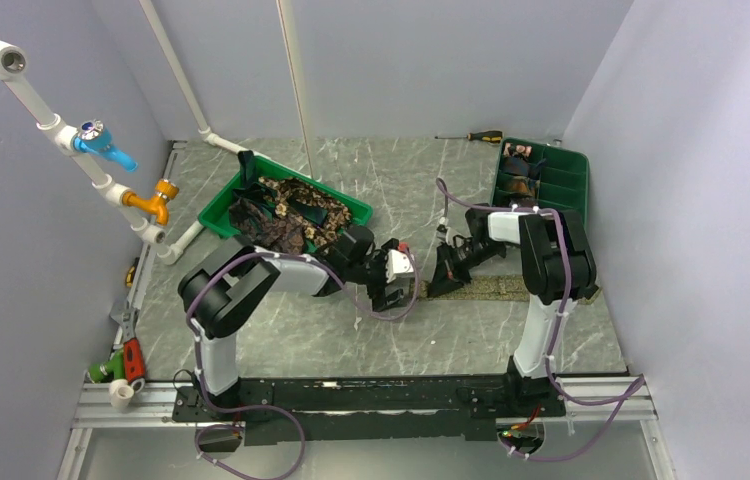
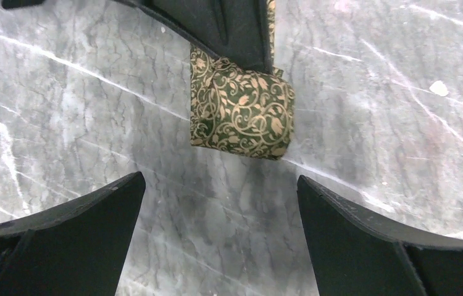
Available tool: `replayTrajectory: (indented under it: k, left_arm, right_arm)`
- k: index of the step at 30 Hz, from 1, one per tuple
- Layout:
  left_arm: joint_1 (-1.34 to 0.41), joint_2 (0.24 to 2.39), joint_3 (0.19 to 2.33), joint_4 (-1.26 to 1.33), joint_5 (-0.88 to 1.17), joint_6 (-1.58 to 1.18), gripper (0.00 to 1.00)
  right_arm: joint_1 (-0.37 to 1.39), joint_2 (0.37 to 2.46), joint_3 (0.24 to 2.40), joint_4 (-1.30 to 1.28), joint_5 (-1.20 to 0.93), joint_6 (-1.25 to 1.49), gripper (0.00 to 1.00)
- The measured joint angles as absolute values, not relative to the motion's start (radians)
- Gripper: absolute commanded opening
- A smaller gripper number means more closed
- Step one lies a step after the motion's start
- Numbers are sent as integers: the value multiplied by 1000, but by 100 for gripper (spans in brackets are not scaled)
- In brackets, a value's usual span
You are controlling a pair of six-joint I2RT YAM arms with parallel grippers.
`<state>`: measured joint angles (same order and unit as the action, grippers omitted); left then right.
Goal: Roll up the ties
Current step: Roll the tie at the center of the board.
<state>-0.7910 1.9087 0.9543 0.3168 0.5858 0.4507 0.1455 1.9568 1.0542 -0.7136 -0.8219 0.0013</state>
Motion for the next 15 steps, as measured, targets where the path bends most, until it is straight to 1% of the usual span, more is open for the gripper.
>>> replayTrajectory:
  k: [6, 9, 13, 15]
  left_arm:
    - [-791, 1813, 842, 481, 619, 424, 99]
    - [-791, 1823, 898, 445, 685, 432, 99]
    - [-795, 1860, 934, 495, 727, 433, 99]
    - [-800, 1892, 940, 507, 733, 438, 96]
  right_arm:
    - [142, 1978, 1082, -753, -812, -9, 0]
    - [142, 2003, 1105, -783, -820, -15, 0]
    - [142, 2027, 1129, -816, -825, -23, 0]
    - [142, 2031, 1134, -822, -827, -26, 0]
